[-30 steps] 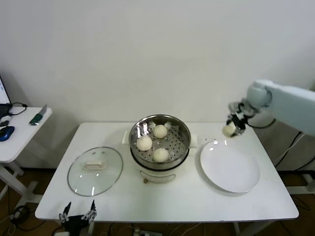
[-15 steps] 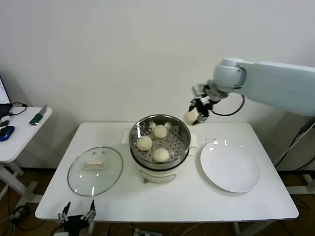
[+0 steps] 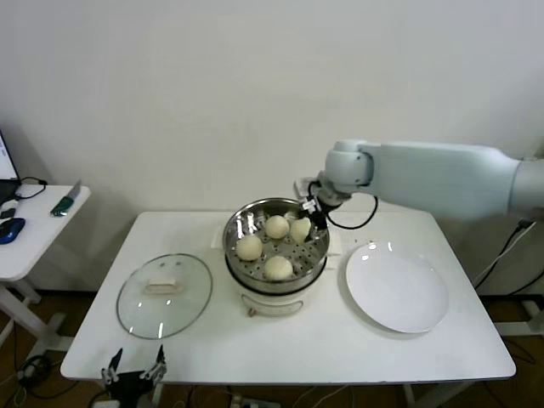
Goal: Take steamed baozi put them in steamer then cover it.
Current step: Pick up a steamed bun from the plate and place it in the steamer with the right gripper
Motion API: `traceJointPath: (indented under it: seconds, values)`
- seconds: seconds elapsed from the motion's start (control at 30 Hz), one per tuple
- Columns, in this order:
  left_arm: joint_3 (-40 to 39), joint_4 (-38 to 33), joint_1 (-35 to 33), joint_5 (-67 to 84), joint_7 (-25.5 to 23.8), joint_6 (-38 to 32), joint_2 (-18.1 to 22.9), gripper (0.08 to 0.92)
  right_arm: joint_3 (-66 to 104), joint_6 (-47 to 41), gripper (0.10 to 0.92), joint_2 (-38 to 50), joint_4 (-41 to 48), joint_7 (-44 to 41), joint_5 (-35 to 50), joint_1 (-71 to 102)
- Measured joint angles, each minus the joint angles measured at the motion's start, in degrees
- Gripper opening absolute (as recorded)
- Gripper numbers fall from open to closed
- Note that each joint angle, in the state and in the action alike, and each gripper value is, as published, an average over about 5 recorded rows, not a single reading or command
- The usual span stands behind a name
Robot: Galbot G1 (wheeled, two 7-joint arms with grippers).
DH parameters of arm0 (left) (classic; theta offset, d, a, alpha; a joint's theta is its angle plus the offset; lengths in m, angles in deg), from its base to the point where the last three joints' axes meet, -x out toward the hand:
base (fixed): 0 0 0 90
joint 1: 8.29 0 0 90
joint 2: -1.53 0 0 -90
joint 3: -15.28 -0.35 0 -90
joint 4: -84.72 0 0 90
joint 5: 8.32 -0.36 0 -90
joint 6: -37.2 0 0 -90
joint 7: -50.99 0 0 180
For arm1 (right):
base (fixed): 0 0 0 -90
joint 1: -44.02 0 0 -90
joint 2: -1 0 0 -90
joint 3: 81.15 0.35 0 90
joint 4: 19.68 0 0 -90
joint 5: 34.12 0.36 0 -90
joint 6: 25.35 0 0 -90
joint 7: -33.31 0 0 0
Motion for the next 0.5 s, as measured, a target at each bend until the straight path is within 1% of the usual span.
traceJointPath:
  seconds: [0.37,0.43,0.5]
  values:
    - [0.07,0.19,0.03,0.0,0.08,-0.13,0.06,0.823,1.58,-0.55,0.626,-1.86,3.36,1.18,-2.72,5.93]
    - [0.08,0.13,0.03,0.01,0.1,-0.13,0.06,0.823,1.85,-0.33,0.656,-2.11,3.85,1.08,-2.75,6.26]
    - [0.13,0.03,-0.02,0.03,0.12,-0.12,0.08,0.823,2.01,0.04,0.709,-2.23,4.2,0.85,-2.65,6.39]
